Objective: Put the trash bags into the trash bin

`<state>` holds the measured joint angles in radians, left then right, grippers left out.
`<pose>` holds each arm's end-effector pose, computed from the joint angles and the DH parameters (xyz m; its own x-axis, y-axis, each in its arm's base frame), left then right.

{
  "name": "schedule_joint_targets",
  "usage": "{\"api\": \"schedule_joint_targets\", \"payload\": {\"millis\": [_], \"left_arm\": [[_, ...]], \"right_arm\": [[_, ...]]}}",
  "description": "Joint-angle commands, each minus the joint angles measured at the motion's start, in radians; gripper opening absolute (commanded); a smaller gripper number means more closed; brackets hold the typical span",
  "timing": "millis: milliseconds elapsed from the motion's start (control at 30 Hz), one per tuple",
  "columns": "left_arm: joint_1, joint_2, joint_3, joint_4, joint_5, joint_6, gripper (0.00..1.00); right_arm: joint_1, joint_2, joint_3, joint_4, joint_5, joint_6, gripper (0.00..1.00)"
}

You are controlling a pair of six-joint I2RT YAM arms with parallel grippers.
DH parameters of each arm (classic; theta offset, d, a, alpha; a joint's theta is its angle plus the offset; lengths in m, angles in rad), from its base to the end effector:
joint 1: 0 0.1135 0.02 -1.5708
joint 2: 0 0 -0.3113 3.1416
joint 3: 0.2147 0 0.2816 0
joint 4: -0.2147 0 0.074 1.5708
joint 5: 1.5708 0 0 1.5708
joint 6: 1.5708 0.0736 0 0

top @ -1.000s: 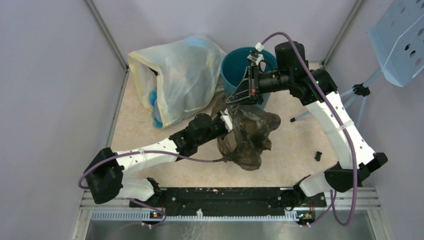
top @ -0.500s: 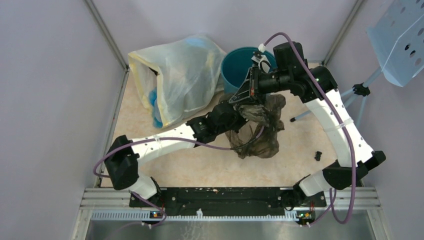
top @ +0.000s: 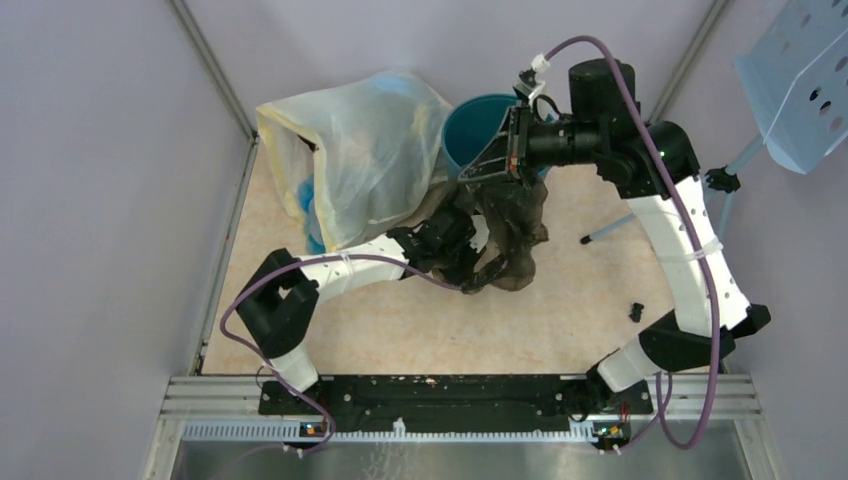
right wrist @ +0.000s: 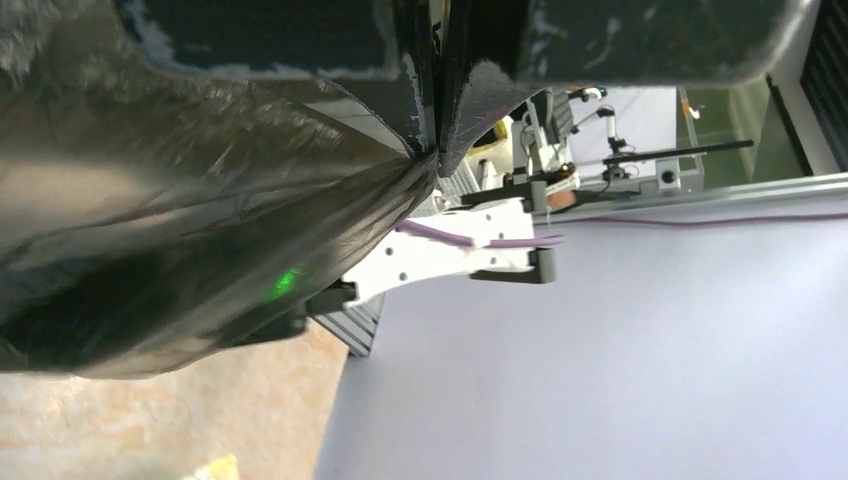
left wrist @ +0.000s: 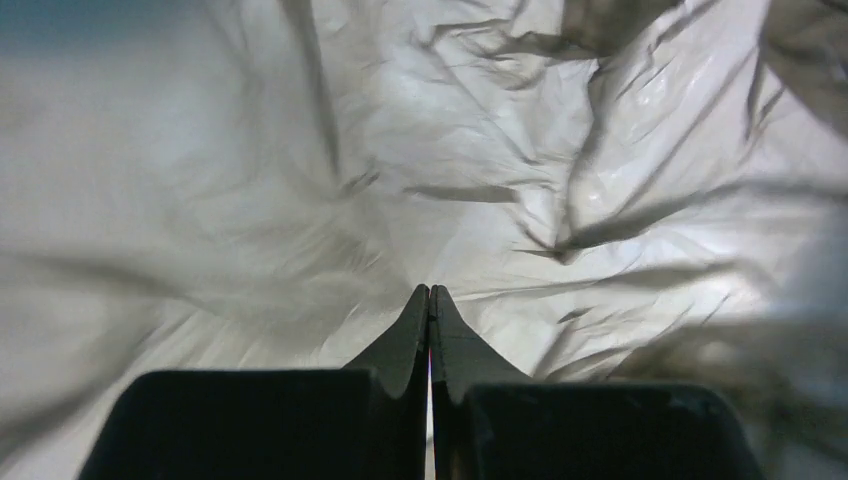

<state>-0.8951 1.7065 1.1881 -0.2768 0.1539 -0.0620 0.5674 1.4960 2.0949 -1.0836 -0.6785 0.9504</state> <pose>0.2624 -0.3454 0.2330 -0.4976 0.5229 -0.6920 0.8089 0.5678 -0.1526 0.2335 0.2036 0.5674 -0.9499 0.1458 -0.2765 -0.1958 0.4119 0.8899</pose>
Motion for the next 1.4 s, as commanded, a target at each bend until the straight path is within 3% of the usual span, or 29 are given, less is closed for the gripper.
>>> {"api": "schedule_joint_targets", "payload": {"millis": [0,133,367,567,633,700,767,900,1067,1233,1367], "left_arm": [[0.022,-0.039,-0.056,-0.062,0.072,-0.039,0.0],[0.035,-0.079,-0.097,-0.08,0.082,-0.023,0.0],[0.032,-0.195,-0.063,-0.13,0.22,0.083,0.01],[0.028,-0.351,-0.005,-0.188,0.277,0.113,0.23],[0.028,-0.399,0.003,-0.195,0.308,0.108,0.37],[0.028,-0.452,0.013,-0.203,0.316,0.088,0.58],[0.028,-0.509,0.015,-0.178,0.288,0.008,0.71],[0.031,-0.632,-0.04,-0.08,0.199,-0.162,0.8],[0.114,-0.747,-0.212,-0.051,-0.017,-0.393,0.78],[0.172,-0.772,-0.304,-0.093,-0.074,-0.648,0.74],[0.183,-0.718,-0.307,-0.154,-0.045,-0.727,0.76]], "right_arm": [[-0.026,0.054,0.196,-0.047,-0.004,0.007,0.0],[-0.061,0.046,0.203,-0.058,0.001,-0.003,0.0],[-0.088,-0.041,-0.009,-0.022,0.095,-0.031,0.0],[-0.145,-0.132,-0.19,0.036,0.161,-0.052,0.0],[-0.153,-0.149,-0.222,0.043,0.191,-0.071,0.0],[-0.155,-0.165,-0.264,0.059,0.201,-0.088,0.0],[-0.154,-0.189,-0.329,0.1,0.183,-0.088,0.0],[-0.155,-0.245,-0.455,0.183,0.163,-0.064,0.0],[-0.155,-0.298,-0.535,0.188,0.178,-0.074,0.0],[-0.155,-0.336,-0.593,0.199,0.188,-0.066,0.0],[-0.155,-0.347,-0.595,0.185,0.2,-0.068,0.0]]}}
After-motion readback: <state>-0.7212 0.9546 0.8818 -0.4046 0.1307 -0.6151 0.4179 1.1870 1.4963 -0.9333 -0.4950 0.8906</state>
